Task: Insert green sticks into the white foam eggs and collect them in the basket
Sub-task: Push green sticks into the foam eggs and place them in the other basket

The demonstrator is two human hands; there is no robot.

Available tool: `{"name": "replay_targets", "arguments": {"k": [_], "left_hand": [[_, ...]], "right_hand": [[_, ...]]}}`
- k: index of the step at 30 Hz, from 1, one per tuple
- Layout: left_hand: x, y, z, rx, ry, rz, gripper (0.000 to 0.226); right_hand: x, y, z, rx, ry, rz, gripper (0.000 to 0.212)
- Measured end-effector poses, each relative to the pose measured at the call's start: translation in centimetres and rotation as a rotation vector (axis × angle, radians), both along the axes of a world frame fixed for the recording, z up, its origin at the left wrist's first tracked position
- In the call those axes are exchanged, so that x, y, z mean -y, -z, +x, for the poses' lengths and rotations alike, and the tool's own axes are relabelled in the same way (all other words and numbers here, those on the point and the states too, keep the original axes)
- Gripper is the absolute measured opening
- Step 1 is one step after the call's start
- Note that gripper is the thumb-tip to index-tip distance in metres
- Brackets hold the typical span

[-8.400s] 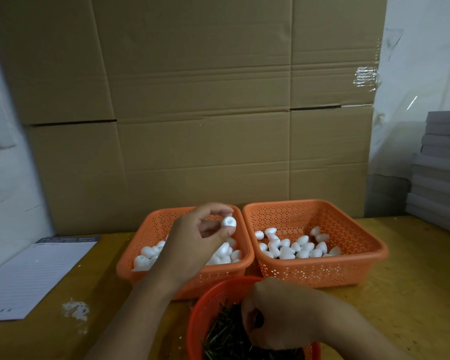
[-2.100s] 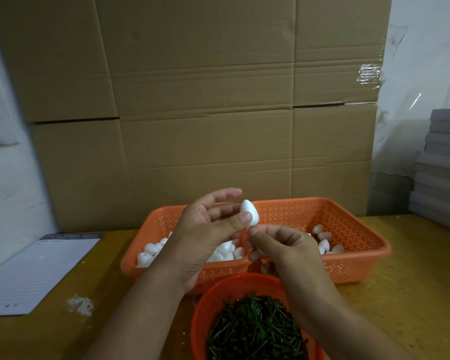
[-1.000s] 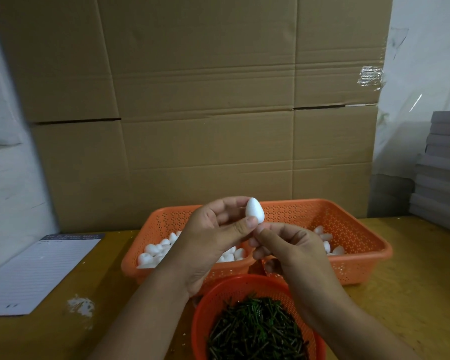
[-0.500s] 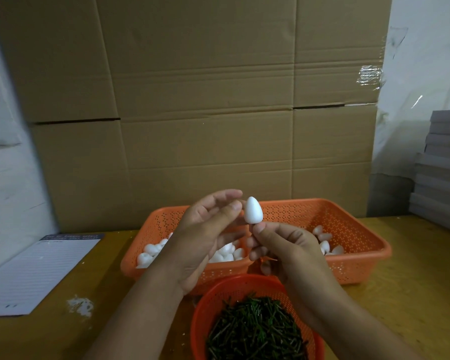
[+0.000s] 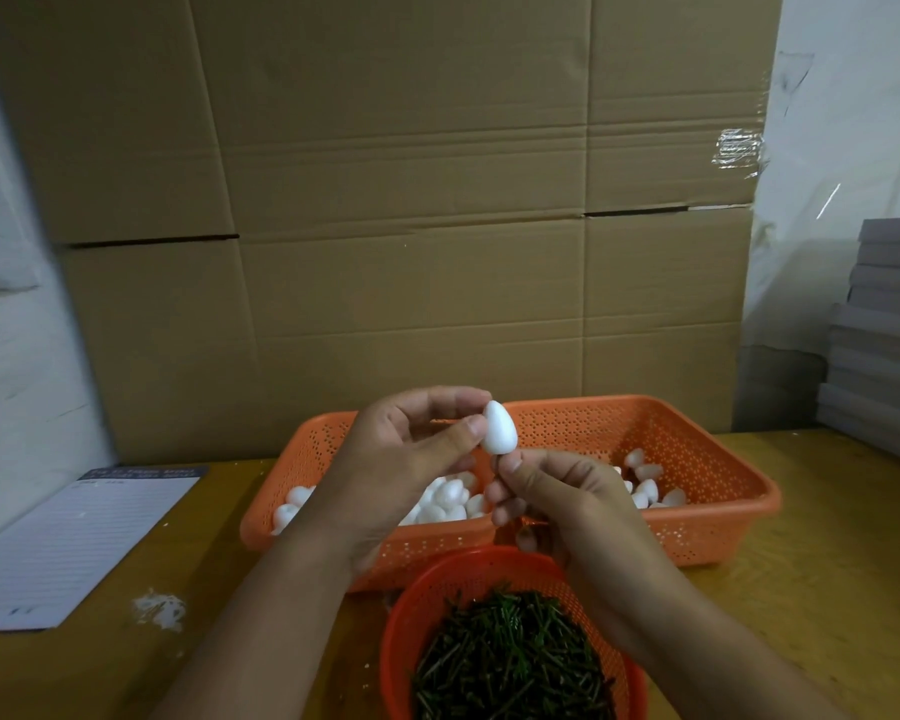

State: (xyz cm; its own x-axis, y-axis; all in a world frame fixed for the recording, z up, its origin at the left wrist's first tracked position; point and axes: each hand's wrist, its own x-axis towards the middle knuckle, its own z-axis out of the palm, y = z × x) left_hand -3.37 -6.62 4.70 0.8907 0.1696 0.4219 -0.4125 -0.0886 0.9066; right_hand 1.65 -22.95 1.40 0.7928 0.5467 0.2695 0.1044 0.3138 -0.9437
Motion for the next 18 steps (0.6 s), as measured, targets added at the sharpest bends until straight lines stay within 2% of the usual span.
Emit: {"name": "replay_targets", "arguments": {"k": [2,4,8,10,12,14,18], "left_hand": [[-0.6,0.1,0.4,0.021,-0.064,-0.002,0.022],[-2.0,0.3,0.8,0.041,-0.213,0.055,0.018],[-5.7,1.5,1.3,-0.052,-0.534,0.415,0.019],[-7.0,2.3,1.6,-0.174,-0.534,0.591,0.017],[-7.7,3.0,1.7,-0.337,-0.417,0.71,0.008],[-7.8,3.6,1.7,-0.467,-0.32,0.823,0.017],[-7.0,3.9,1.8,-0.574,-0.393,1.003,0.026]], "right_hand": [[0.4,-0.5,0.3,0.007,0.025,0.016,0.016],[1.1,-1.1,1.2,0.046,0.14,0.018,0.015],[3.3,-1.3,4.6,0.228,0.536,-0.152,0.019],[4.7,-0.9,6.5,0.283,0.675,-0.309,0.02],[6.1,-0.5,8.3,0.321,0.755,-0.529,0.02],[7.0,-0.1,9.4,0.329,0.778,-0.752,0.026],[7.5,1.1,10.1,0.406,0.833,-1.01,0.034]]}}
